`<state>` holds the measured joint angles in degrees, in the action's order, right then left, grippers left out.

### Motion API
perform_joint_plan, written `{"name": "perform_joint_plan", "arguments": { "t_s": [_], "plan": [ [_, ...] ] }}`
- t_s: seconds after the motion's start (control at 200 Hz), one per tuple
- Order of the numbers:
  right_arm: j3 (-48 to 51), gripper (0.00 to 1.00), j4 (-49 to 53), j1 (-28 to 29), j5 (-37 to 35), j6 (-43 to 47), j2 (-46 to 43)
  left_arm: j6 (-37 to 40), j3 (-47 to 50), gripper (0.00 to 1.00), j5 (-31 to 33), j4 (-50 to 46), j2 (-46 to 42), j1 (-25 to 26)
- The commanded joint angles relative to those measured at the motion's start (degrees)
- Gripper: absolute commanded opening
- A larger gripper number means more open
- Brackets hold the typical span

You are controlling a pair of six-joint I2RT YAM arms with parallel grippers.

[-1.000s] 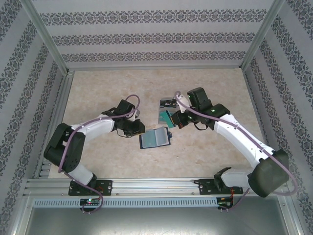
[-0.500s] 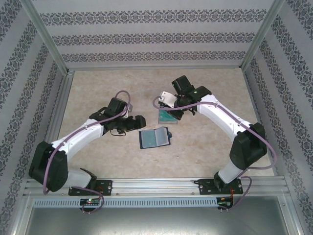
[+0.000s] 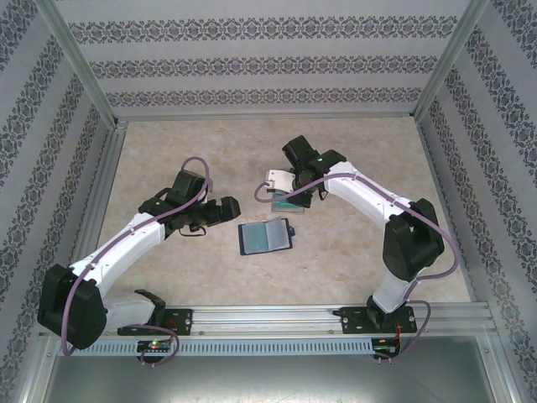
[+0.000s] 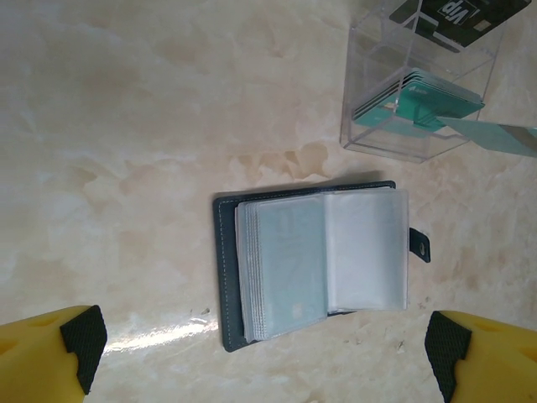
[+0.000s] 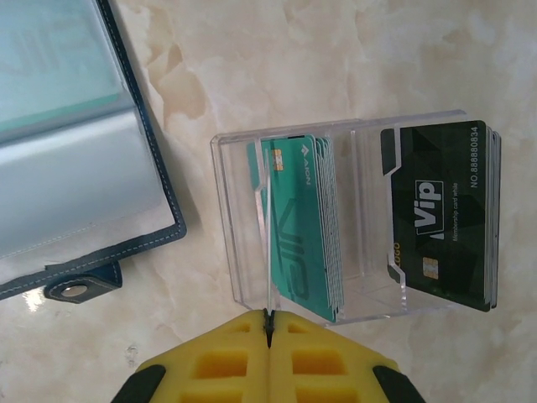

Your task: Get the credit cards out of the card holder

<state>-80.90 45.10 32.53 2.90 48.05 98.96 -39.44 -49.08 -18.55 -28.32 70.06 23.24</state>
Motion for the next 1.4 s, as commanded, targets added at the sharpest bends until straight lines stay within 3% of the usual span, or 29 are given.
{"name": "perform_joint_plan", "arguments": {
  "t_s": [0.0, 1.069, 1.394],
  "plan": [
    [-1.2, 0.00, -0.4, 0.7, -2.1, 2.5, 1.2, -0.4, 0.8, 0.99, 1.1, -2.1, -0.4, -0.7],
    [-0.4, 0.00, -3.4, 1.0, -1.3, 2.2, 7.4, -0.3, 1.7, 0.99, 0.6, -2.8, -1.0, -1.7],
    [1.0, 0.04, -4.5, 0.3, -0.5, 1.2, 8.0, -0.5, 2.1, 0.99, 0.5, -2.8, -1.7, -1.8]
  ]
}}
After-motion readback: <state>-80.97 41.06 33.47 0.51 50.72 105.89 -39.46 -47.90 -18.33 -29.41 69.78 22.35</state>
